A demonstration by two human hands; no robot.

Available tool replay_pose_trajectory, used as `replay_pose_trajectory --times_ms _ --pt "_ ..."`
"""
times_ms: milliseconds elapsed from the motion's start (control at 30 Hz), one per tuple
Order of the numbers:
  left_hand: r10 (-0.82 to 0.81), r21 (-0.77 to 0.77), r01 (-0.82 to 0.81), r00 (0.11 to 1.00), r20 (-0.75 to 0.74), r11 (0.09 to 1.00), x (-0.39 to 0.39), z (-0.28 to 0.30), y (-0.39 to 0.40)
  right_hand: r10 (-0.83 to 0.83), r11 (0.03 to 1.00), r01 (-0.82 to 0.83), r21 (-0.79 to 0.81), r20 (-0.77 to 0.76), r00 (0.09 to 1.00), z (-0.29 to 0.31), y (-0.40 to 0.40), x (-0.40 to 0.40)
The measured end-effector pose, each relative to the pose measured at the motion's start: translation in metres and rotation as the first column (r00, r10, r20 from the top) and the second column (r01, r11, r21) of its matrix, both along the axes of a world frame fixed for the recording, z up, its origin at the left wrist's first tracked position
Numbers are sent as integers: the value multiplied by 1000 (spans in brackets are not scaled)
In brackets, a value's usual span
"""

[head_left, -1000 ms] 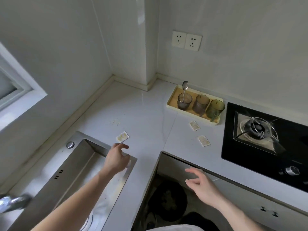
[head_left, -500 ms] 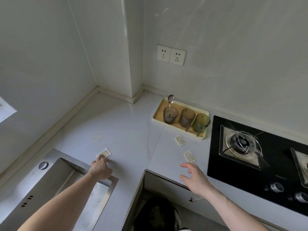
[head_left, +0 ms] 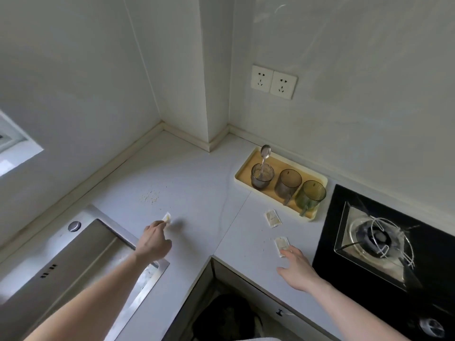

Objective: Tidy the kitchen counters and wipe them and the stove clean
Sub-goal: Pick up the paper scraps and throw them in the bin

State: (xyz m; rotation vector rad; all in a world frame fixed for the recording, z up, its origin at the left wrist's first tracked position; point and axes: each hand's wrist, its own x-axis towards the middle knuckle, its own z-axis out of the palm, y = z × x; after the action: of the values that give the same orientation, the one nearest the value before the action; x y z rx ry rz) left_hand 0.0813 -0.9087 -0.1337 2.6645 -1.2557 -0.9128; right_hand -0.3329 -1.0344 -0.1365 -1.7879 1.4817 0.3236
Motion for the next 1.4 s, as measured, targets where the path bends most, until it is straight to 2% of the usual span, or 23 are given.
replay_pose_trajectory --times_ms 133,333,533,867,1033,1133,1400 --pt "14 -195 -24 999 -52 981 -50 30 22 64 998 -64 -9 -1 998 -6 -10 -3" --pt "67 -290 -104 988 -136 951 -127 58 59 157 988 -156 17 -20 987 -15 -19 -14" --pt "122 -320 -162 982 -143 933 -159 59 68 263 965 -263 17 -59 963 -20 -23 -23" --pt "95 -305 -129 988 -124 944 -208 59 61 398 914 -405 -19 -140 907 -19 -31 -32" --pt "40 -306 -70 994 -105 949 -220 59 54 385 922 -388 -7 -97 918 -23 -27 -22" --pt "16 -298 -43 996 -92 954 -223 58 55 398 917 -399 21 -126 909 -24 -21 -21" --pt "-21 -290 -8 995 -97 957 -223 65 70 305 951 -308 -25 -80 949 -23 -22 -22"
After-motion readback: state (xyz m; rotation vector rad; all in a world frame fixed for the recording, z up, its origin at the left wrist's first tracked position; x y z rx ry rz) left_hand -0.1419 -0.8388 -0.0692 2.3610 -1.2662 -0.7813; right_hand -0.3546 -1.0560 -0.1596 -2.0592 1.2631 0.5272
